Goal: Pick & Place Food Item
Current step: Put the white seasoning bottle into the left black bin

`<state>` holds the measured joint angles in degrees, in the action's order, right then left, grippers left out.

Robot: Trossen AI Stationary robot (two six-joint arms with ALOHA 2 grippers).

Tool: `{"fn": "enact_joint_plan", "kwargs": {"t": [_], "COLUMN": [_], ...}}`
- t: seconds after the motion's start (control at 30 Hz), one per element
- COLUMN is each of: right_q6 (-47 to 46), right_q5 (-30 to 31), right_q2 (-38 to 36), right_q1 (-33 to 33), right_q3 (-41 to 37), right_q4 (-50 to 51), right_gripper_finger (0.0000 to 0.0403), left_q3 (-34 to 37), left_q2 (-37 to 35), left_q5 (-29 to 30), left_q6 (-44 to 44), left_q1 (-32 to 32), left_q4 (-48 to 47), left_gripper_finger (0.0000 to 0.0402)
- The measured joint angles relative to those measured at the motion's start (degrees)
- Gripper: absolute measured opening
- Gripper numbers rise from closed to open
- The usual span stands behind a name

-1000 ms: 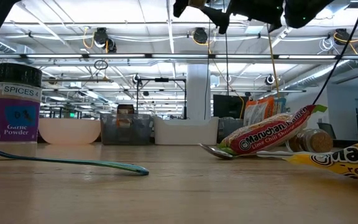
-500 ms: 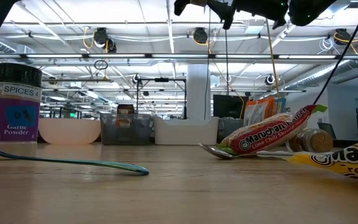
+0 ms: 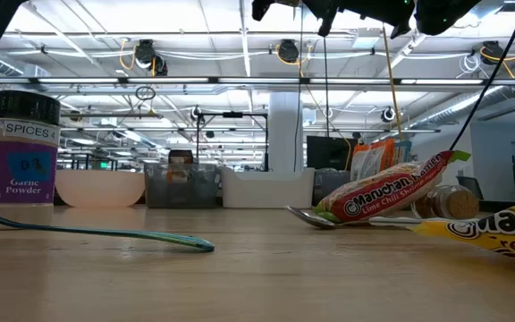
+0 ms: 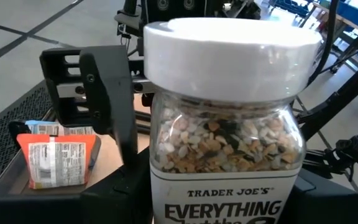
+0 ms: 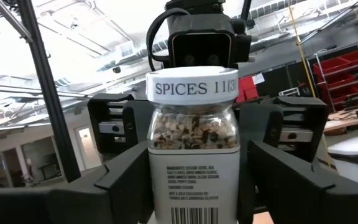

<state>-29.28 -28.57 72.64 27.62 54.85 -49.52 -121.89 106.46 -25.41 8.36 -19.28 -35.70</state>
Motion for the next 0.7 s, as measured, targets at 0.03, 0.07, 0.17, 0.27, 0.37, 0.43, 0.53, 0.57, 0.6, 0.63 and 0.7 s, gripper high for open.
{"fn": "enact_joint_plan", "kwargs": {"t": [0.03,0.07,0.17,0.27,0.37,0.43,0.53,0.57,0.6,0.63,0.7], "right_q6": [0.0,0.0,0.0,0.1,-0.2,-0.3,-0.8,-1.0,-1.1,-1.1,-1.2], "right_q5": [0.0,0.0,-0.2,-0.3,-1.4,-1.3,-1.5,-1.5,-1.5,-1.5,-1.8], "right_q2": [0.0,0.0,0.0,-0.1,-0.1,-0.1,-0.1,-0.1,-0.1,-0.1,-0.2], "right_q1": [0.0,0.0,0.0,0.0,0.1,0.1,0.1,0.1,0.1,0.1,0.1], "right_q3": [0.0,0.0,0.0,0.0,0.0,0.0,0.0,0.0,0.0,0.0,0.0], "right_q4": [0.0,0.0,0.0,0.6,0.9,0.9,1.0,1.0,1.0,1.0,1.1], "right_gripper_finger": [0.0248,0.0242,0.0214,0.0191,0.0191,0.0191,0.0191,0.0191,0.0191,0.0191,0.0191], "left_q3": [0.0,0.0,0.0,0.0,0.0,0.0,0.0,0.0,0.0,0.0,0.0], "left_q2": [0.3,0.5,1.1,1.5,1.5,1.5,1.6,1.6,1.6,1.6,1.6], "left_q5": [0.0,-0.2,-0.3,-0.3,-0.4,-0.5,-0.6,-0.7,-0.7,-0.7,-1.1], "left_q6": [0.0,0.0,0.3,1.0,1.0,1.0,1.3,1.4,1.6,1.7,1.6], "left_q1": [0.1,0.2,0.4,0.7,0.7,0.6,0.6,0.6,0.6,0.6,0.5], "left_q4": [0.1,0.5,0.7,1.7,1.3,1.5,1.5,1.5,1.5,1.5,1.5], "left_gripper_finger": [0.0207,0.0207,0.0207,0.0207,0.0207,0.0207,0.0207,0.0207,0.0207,0.0208,0.0224]}}
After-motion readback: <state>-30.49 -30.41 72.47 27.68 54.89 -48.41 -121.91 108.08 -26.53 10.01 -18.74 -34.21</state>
